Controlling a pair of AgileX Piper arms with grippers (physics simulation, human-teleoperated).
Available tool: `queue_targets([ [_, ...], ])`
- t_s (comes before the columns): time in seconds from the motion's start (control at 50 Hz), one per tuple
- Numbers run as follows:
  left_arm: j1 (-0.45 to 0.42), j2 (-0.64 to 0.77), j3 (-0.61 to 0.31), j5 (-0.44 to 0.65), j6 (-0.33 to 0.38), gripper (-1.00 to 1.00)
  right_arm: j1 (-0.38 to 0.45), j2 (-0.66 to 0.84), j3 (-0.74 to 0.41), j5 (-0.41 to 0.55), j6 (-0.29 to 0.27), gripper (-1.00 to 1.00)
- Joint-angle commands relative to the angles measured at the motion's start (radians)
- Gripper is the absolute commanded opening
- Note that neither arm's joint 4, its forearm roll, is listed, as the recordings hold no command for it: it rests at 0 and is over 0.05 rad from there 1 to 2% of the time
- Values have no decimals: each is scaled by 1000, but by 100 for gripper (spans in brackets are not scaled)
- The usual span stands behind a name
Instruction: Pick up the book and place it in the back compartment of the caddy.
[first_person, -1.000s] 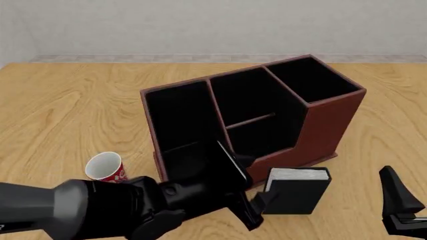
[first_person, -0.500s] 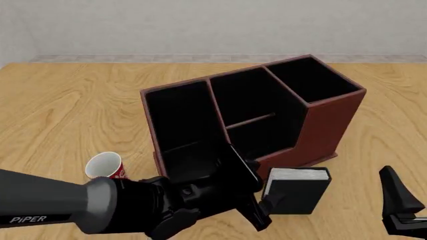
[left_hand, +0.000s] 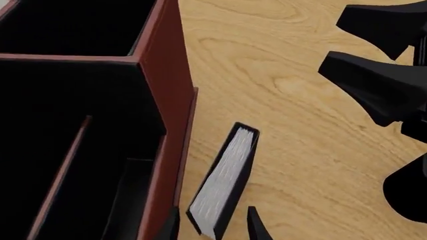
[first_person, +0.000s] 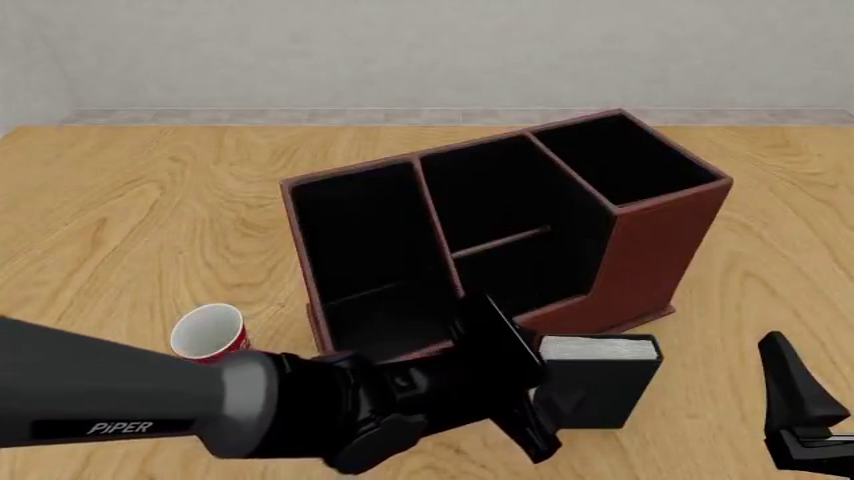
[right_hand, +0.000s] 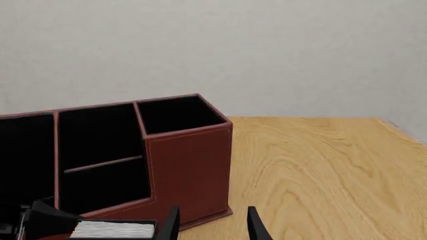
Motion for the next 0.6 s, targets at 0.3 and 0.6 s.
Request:
queue_targets([
  [0.3, 5, 24, -56, 43, 13, -100, 0, 0, 0, 0, 0, 100],
  [0.6, -9, -76, -56, 101, 32, -100, 0, 0, 1, -1, 0, 100],
])
